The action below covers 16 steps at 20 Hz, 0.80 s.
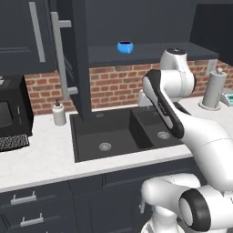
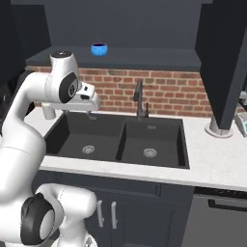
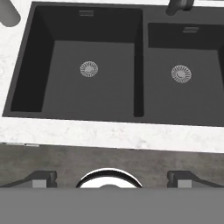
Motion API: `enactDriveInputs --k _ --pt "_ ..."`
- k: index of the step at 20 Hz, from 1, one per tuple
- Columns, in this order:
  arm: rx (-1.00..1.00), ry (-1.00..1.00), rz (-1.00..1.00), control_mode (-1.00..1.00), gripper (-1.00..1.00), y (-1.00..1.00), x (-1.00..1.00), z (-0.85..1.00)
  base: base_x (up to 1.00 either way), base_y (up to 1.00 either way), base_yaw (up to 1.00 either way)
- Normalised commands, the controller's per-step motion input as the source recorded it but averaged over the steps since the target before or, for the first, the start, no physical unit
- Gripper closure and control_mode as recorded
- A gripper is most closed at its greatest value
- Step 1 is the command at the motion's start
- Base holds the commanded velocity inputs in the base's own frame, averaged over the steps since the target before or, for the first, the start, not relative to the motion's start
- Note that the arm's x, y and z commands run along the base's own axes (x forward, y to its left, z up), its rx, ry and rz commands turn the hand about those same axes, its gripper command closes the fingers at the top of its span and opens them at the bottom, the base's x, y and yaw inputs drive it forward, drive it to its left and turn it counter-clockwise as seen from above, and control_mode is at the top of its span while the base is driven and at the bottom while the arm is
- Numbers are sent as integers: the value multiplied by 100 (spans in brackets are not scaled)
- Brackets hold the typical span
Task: Gather all objects into one cabinet and sort the glasses and bowls to opposite sides.
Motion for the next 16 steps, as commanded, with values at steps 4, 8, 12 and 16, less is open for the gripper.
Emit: enactDriveInputs --k 4,8,12,16 --pt "0 0 0 100 -100 0 0 0 19 26 4" --pt "0 0 0 100 -100 0 0 0 28 3 3" --pt "0 0 0 100 -100 0 0 0 42 0 2" --pt "0 0 0 100 -100 0 0 0 36 7 2"
